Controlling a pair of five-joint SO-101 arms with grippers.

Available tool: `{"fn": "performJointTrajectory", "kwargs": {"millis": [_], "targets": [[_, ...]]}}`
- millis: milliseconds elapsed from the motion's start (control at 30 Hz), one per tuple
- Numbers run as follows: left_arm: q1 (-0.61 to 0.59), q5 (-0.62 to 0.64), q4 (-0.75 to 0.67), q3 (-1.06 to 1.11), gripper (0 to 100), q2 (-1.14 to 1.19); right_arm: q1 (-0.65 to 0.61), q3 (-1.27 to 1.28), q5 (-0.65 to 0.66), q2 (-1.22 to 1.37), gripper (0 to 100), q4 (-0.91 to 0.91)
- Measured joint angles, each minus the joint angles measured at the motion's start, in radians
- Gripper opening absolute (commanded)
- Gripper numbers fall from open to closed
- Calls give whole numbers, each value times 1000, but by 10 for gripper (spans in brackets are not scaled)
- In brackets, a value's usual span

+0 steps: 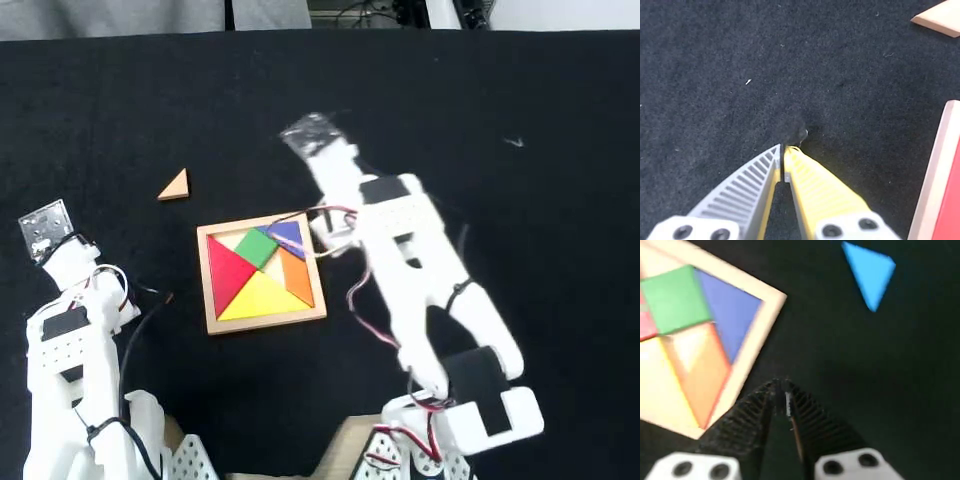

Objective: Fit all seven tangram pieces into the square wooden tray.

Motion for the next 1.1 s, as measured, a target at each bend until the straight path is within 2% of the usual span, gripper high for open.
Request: {"fn": "performJointTrajectory", "kwargs": {"millis": [167, 367, 533, 700, 800, 933, 1100], "targets": [[0, -23, 5, 0, 98, -2, 95, 110, -40, 0, 10, -138], [0, -97, 138, -31, 130, -6, 124, 302, -40, 0, 11, -440], [14, -103, 322, -262, 130, 2, 124, 302, -40, 0, 11, -460], [115, -104, 474, -585, 131, 126, 124, 302, -40, 0, 11, -466], [195, -104, 502, -730, 152, 258, 126, 302, -40, 0, 11, -466], [284, -135, 503, -875, 247, 477, 126, 302, -40, 0, 11, -466], [308, -192, 503, -1059, 225, 729, 126, 302, -40, 0, 11, -466]]}}
